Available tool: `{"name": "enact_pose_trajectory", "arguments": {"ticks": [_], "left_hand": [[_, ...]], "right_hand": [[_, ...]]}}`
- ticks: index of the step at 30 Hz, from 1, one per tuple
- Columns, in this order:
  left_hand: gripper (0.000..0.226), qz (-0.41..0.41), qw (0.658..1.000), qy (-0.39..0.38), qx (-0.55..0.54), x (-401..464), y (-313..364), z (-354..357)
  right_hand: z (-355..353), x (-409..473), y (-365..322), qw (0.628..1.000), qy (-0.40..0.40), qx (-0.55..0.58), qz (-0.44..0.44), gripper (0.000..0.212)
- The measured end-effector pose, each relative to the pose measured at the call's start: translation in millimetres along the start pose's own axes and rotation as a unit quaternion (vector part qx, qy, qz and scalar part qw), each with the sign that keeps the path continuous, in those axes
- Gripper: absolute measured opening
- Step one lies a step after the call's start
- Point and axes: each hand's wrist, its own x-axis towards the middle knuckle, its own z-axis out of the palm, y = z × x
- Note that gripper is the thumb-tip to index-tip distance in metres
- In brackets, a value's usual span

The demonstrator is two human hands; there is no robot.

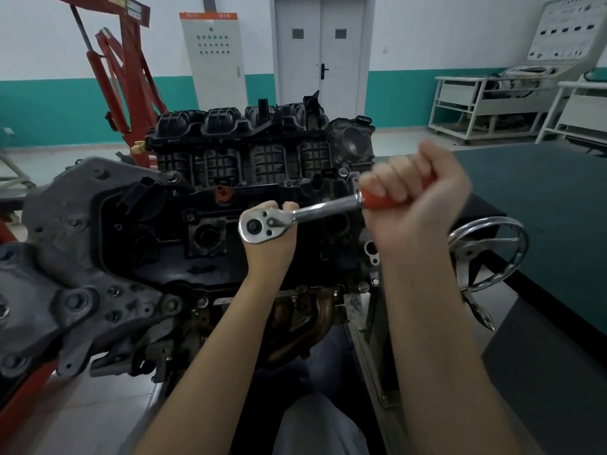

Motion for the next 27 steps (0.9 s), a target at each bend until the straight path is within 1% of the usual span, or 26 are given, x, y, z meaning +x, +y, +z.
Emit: {"name": "enact_pose_trajectory", "arguments": {"ticks": [1, 3, 5, 7, 9, 11, 14, 16, 18, 23, 25, 27], "left_hand": [[0.051, 0.006, 1.000, 0.019, 0.004, -0.2, 0.6, -0.4], [0.054, 0.010, 0.999, 0.029, -0.028, -3.0, 4.3, -0.5], [0.056, 0.015, 0.999, 0.023, -0.045, -3.4, 5.4, 0.1], [0.059, 0.010, 0.999, 0.014, -0.049, -1.9, 6.2, -0.5], [0.057, 0.017, 0.999, 0.015, -0.033, 1.4, 4.1, 0.4], [0.050, 0.025, 0.999, 0.014, -0.026, 3.3, 2.0, 0.5], [0.042, 0.039, 0.998, -0.018, -0.036, 2.1, 2.5, -0.7], [0.039, 0.053, 0.997, -0.028, -0.040, 0.2, 3.2, -1.6], [0.042, 0.045, 0.998, -0.021, -0.046, 0.0, 2.5, -1.5], [0.051, 0.025, 0.999, 0.024, -0.033, -1.6, 1.8, -2.0], [0.052, 0.018, 0.999, 0.023, -0.045, -2.1, 3.2, -2.0], [0.054, 0.020, 0.998, 0.018, -0.051, -0.9, 3.9, -1.2]], "right_hand": [[-9.0, -15.6, 4.6, 0.999, 0.006, 0.020, -0.029, 0.039], [-22.8, -44.4, 13.7, 0.995, 0.026, 0.063, -0.069, 0.036], [-30.2, -55.4, 19.1, 0.992, 0.036, 0.088, -0.089, 0.034], [-28.5, -49.6, 16.8, 0.993, 0.022, 0.084, -0.085, 0.035], [-20.2, -31.2, 7.9, 0.997, -0.004, 0.052, -0.061, 0.035], [-6.3, -6.8, -2.0, 0.999, -0.029, 0.002, -0.017, 0.036], [13.6, 25.0, -8.6, 0.996, -0.037, -0.045, 0.060, 0.041], [17.8, 32.0, -8.3, 0.995, -0.037, -0.044, 0.083, 0.040], [12.5, 24.5, -6.7, 0.997, -0.031, -0.022, 0.064, 0.040], [-23.6, -38.9, 12.7, 0.996, 0.014, 0.064, -0.063, 0.036], [-32.5, -56.3, 21.7, 0.992, 0.026, 0.086, -0.085, 0.036], [-32.9, -55.0, 20.9, 0.993, 0.026, 0.082, -0.086, 0.035]]}}
